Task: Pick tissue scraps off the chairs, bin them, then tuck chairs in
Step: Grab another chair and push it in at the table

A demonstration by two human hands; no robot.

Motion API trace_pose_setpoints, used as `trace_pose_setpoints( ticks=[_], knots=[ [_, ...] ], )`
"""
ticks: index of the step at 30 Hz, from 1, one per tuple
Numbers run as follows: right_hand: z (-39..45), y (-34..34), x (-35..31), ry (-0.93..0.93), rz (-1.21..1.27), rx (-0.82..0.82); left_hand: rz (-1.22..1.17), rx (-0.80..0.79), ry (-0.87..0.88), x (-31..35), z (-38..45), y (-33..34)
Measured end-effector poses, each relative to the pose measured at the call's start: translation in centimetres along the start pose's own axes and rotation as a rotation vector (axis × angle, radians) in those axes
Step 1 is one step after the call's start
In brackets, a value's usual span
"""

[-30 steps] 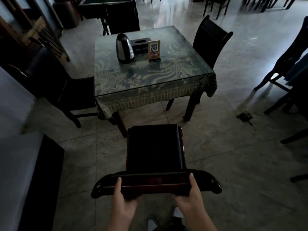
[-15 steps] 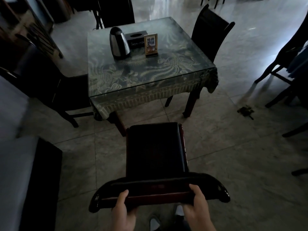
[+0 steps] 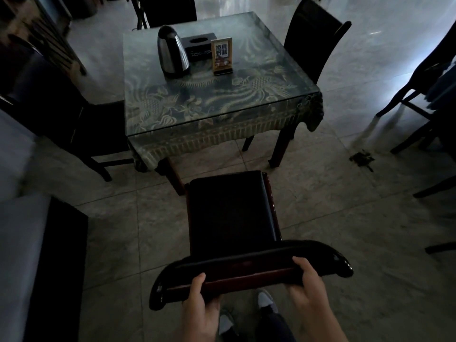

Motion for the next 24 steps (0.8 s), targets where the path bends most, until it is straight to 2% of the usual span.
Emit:
trace_pose_setpoints(
  ticks=[6,16,24],
  knots=[
    [1.1,0.7,-2.9,0.017,-0.063,-0.021,-0.091,-0.006,-0.039,-2.1,-0.2,2.6],
    [3.0,0.4,-3.9,0.036,-0.104,-0.033,-0.169,0.134,-0.004,-3.2,0.3,3.5],
    [4.1,1.8,-5.3,-0.024,-0.061,-0.050,-0.151,0.065,-0.016,-3.3,1.1,5.1]
  ],
)
Point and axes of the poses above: each hand's wrist, its own z-axis towards the middle knuckle, its own y-axis out of the palm, x = y × z, the point moved 5 cm from there along z, towards the middle knuckle, and after that the axes turned 6 degrees about -y, right-handed, at the moved point
